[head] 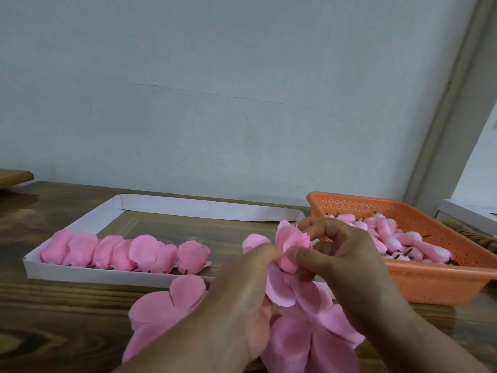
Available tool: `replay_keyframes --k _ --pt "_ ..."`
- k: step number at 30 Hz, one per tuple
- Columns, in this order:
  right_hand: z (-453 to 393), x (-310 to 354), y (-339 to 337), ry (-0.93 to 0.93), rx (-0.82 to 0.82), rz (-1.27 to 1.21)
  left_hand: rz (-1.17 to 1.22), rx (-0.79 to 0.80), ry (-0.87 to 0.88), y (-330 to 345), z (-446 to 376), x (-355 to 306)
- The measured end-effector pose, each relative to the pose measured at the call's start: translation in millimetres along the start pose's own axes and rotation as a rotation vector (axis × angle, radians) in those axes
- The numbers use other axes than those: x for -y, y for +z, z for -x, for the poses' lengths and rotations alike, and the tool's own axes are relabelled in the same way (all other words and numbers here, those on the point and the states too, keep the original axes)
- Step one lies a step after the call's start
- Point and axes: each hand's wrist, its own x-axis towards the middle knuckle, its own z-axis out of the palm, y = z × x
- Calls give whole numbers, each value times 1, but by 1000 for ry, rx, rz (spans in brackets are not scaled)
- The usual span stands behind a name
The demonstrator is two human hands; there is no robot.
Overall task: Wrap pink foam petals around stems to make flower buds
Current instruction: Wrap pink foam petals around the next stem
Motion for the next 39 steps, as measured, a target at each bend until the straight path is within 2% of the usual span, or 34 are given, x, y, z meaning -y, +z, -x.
replay_keyframes --k 6,20,29,39 --pt "-1 1 0 -8 -32 2 -58 36 22 3 0 1" --pt "-1 3 0 -36 -21 0 -51 -72 -1 1 -4 3" --pt "0 9 -3 2 55 108 18 -92 -15 -1 -6 2" --pt "-1 15 -7 58 147 210 15 -30 -60 -5 -8 0"
